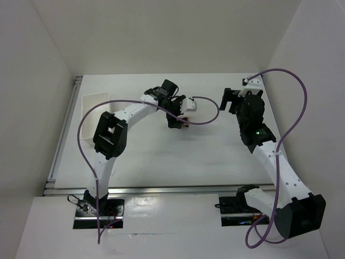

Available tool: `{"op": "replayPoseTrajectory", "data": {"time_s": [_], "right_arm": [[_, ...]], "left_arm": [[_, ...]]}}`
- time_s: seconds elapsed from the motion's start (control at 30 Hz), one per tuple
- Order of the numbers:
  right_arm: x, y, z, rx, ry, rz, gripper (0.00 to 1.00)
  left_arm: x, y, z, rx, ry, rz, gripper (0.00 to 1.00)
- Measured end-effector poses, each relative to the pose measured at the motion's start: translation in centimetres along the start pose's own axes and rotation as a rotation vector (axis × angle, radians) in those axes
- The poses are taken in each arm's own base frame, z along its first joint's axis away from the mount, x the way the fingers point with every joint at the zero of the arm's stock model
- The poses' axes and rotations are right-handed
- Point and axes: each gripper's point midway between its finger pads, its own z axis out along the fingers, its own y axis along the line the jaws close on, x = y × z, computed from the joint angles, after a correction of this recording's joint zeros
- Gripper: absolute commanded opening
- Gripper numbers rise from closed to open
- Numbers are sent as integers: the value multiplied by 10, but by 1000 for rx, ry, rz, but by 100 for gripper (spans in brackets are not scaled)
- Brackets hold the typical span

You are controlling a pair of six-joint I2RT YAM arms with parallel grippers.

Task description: Build the wood block tower

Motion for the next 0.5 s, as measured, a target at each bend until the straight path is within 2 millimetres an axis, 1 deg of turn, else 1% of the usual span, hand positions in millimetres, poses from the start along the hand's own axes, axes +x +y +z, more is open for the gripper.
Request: {"op": "replayPoseTrajectory", "data": {"time_s": [0.07, 0.13, 0.2, 0.23, 0.27, 0.3, 0.33, 0.37, 0.4, 0.43, 0.5], "right_arm": [[0, 0, 0, 0, -1, 0, 100], [0, 0, 0, 0, -1, 0, 100], [0, 0, 0, 0, -1, 0, 100], [0, 0, 0, -2, -1, 0, 100], [0, 0, 0, -3, 0, 0, 100], [0, 1, 0, -3, 0, 0, 96], [1, 0, 0, -2, 2, -2, 91], [1, 0, 1, 0, 4, -1, 86], [2, 0, 2, 2, 7, -2, 83], [4, 0, 3, 3, 11, -3, 75], [6, 0, 4, 9, 19, 0, 66]], "left_arm": [[-3, 0, -13, -6, -21, -14, 100], [-7, 1, -32, -19, -45, -20, 100], [-12, 2, -52, -37, -73, -23, 89], [-15, 4, -63, -50, -88, -26, 81], [-18, 5, -73, -63, -105, -31, 65], [-20, 7, -82, -80, -117, -46, 35], [-22, 10, -93, -103, -135, -67, 13], [-22, 13, -102, -125, -146, -94, 0], [-22, 16, -111, -153, -160, -124, 0], [-19, 20, -119, -185, -175, -165, 0], [-10, 24, -134, -249, -205, -258, 0]]}}
